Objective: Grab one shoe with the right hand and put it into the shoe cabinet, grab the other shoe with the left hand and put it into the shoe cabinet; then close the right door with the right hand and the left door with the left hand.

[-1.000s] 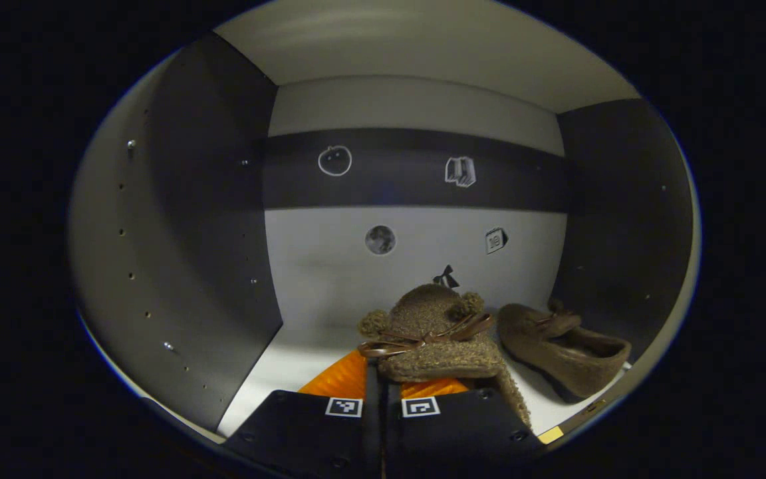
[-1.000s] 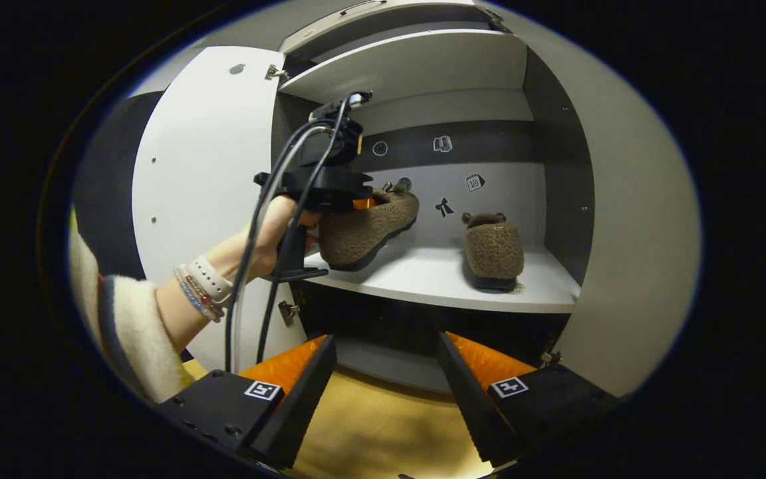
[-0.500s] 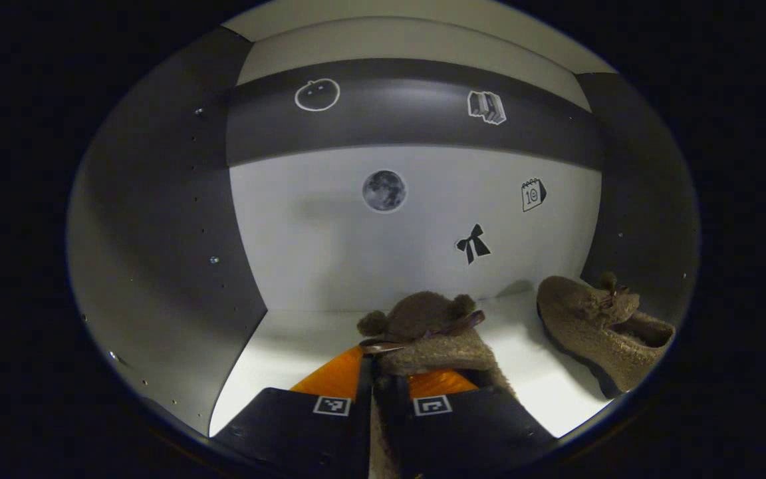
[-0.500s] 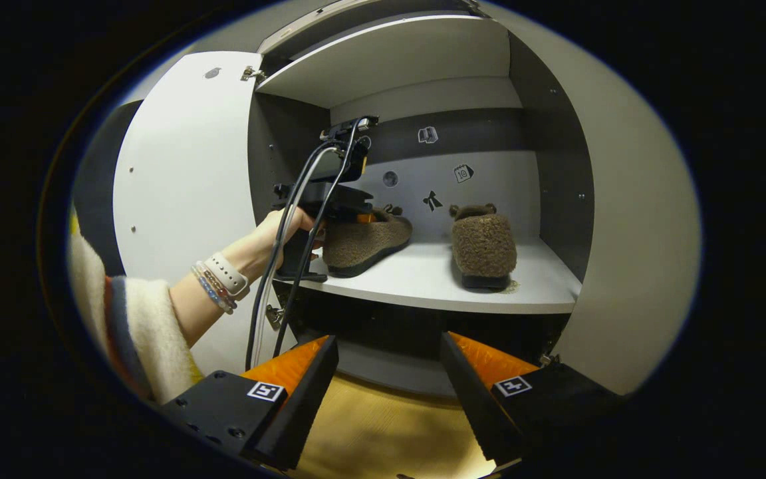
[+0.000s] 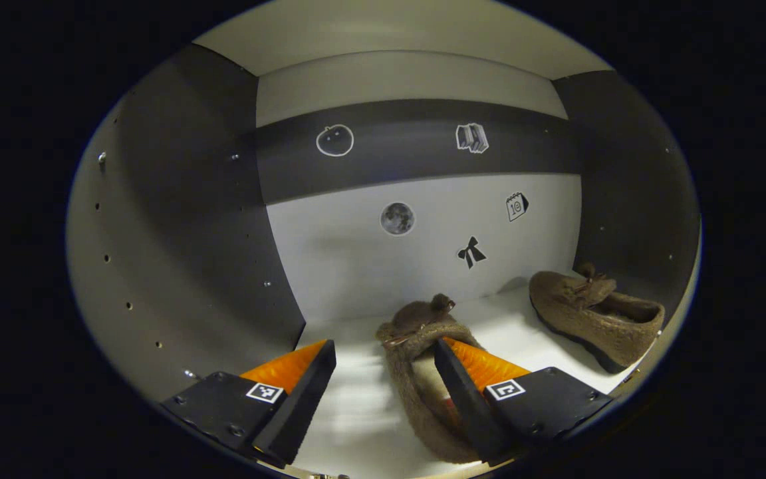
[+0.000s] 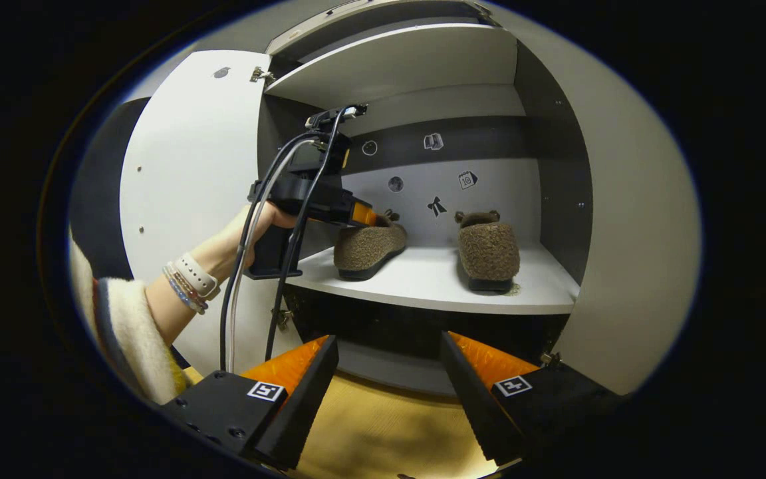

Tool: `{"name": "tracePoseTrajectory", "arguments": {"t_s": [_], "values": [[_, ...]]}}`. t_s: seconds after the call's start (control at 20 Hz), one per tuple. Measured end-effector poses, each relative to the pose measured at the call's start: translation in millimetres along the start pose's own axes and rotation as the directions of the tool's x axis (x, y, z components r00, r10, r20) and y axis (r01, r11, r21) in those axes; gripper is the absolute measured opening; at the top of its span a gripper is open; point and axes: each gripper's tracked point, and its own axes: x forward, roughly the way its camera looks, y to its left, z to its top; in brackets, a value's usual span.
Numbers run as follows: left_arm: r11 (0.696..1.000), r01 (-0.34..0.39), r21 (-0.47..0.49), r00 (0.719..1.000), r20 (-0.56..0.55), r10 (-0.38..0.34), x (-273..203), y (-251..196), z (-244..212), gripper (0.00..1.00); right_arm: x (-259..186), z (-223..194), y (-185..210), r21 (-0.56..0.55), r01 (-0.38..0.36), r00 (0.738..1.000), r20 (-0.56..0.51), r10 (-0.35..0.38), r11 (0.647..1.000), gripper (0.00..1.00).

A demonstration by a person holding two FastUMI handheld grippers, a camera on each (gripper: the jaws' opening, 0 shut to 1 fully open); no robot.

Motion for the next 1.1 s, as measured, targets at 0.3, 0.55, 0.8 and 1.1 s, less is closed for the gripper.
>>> {"name": "tracePoseTrajectory", "arguments": {"t_s": [0.3,0.55,0.8,1.1], "values": [[0.997,0.080,-0.017,0.989,0.126,-0.077,-91.5,-14.8,31.1,0.95,-53.3,27.8,15.1,-0.042,0.076,0.993,0.095,-0.072,0.996,0.99],[0.968,0.251,0.005,0.943,0.224,-0.246,-224.4,-55.3,32.9,0.96,-116.3,65.2,26.0,-0.054,0.159,0.969,0.198,-0.145,0.986,0.99],[0.915,0.402,-0.011,0.885,0.262,-0.386,-342.8,-70.9,8.3,0.95,-198.8,94.3,6.2,0.003,0.263,0.930,0.266,-0.254,0.965,0.98],[0.899,0.437,-0.023,0.873,0.254,-0.417,-407.1,-59.1,-23.3,0.95,-274.9,115.2,-94.5,-0.079,0.490,0.840,0.308,-0.446,0.868,0.97]]}}
